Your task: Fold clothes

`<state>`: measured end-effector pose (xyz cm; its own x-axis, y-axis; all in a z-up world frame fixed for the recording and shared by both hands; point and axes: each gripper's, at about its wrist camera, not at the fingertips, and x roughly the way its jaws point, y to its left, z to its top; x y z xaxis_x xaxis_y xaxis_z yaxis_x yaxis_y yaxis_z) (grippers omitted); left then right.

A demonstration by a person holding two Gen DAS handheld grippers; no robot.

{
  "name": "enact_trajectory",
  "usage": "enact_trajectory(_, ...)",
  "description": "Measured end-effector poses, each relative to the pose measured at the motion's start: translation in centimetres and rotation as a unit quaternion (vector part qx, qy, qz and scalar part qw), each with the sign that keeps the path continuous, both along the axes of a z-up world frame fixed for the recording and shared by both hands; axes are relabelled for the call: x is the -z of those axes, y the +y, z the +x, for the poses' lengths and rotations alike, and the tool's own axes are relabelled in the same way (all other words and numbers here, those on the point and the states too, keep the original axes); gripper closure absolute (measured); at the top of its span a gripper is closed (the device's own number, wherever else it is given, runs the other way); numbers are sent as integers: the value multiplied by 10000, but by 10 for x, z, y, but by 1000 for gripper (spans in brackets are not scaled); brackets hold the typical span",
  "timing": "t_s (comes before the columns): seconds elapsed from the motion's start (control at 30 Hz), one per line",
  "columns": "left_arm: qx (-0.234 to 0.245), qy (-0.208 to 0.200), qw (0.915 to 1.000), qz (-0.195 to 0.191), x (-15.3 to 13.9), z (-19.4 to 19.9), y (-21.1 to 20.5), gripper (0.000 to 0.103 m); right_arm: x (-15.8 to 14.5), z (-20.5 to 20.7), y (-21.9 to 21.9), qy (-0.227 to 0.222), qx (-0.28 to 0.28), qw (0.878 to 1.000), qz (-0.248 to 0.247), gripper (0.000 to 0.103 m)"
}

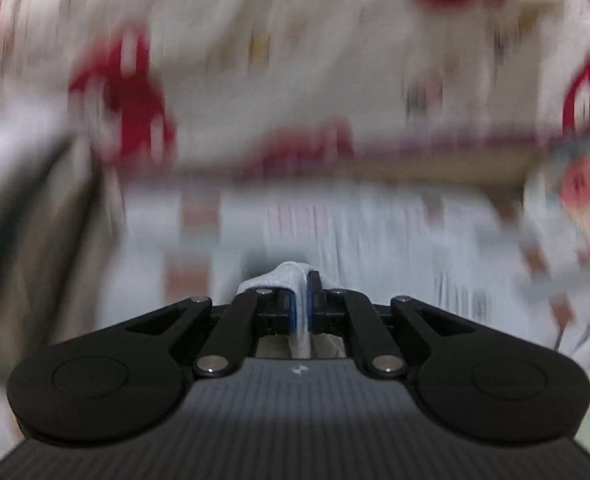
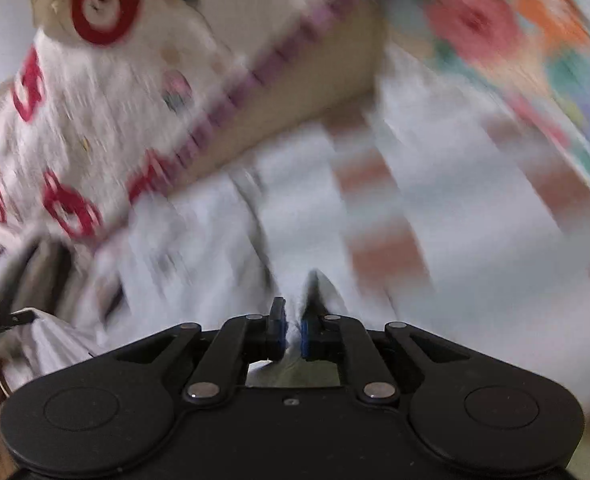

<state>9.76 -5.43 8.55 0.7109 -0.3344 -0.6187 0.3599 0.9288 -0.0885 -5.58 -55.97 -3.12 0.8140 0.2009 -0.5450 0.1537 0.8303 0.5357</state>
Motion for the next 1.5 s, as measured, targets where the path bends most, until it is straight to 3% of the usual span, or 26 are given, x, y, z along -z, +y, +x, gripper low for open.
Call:
enact_trajectory(0.07, -48, -699, 9972, -267, -64, -1, 6, 99, -74, 23, -9, -946, 189, 9953, -13, 94)
enact_trajectory(0.1, -72, -1048, 9937, -400, -96, -2, 9, 99, -116, 23, -14, -1581, 323, 9868, -95, 94)
enact_trajectory(0.17, -120, -1739, 9824, -665, -161, -3, 16, 99, -191, 17, -19, -2683, 553, 9612, -312, 94)
enact_trajectory(0.27, -190, -2757, 9553, -1053, -257, -5, 25, 98, -268, -15, -12, -3735, 762, 9206, -845, 95)
enact_trajectory(0.33, -137, -3082, 9438, -1185, -283, -32, 33, 98, -299, -35, -5, -4117, 782, 9015, -1085, 95)
enact_trajectory(0.4, -124, -3257, 9369, -1267, -292, -54, 40, 98, -313, -56, -2, -4316, 756, 8916, -1142, 95)
enact_trajectory(0.5, -49, -3131, 9404, -1328, -289, -75, 49, 98, -316, -82, -6, -4375, 771, 8890, -1110, 95)
enact_trajectory(0.63, 90, -2570, 9583, -1244, -266, -78, 54, 98, -309, -101, -11, -4094, 714, 9043, -974, 95)
enact_trajectory(0.73, 128, -2401, 9661, -945, -240, -90, 55, 98, -299, -110, -9, -3777, 541, 9181, -1069, 95)
enact_trajectory(0.87, 188, -2098, 9737, -873, -207, -107, 63, 99, -280, -121, -10, -3371, 350, 9355, -1000, 95)
enact_trajectory(0.97, 291, -1558, 9838, -832, -173, -111, 70, 99, -256, -120, -18, -2934, 165, 9535, -670, 95)
enact_trajectory(1.1, 434, -658, 9957, -495, -111, -102, 65, 99, -192, -92, -32, -1789, -118, 9837, -143, 95)
enact_trajectory(1.2, 183, 31, 9990, -411, -51, -88, 65, 99, -111, -60, -38, -649, -498, 9963, 270, 94)
enact_trajectory(1.37, 128, 1121, 9935, -142, 34, -77, 65, 99, 6, -41, -25, 763, -682, 9923, 693, 94)
enact_trajectory(1.43, 98, 1370, 9905, 29, 57, -67, 62, 99, 31, -30, -24, 1007, -651, 9893, 836, 94)
enact_trajectory(1.5, 108, 1277, 9917, 23, 61, -42, 56, 99, 33, -4, -27, 992, -558, 9907, 744, 94)
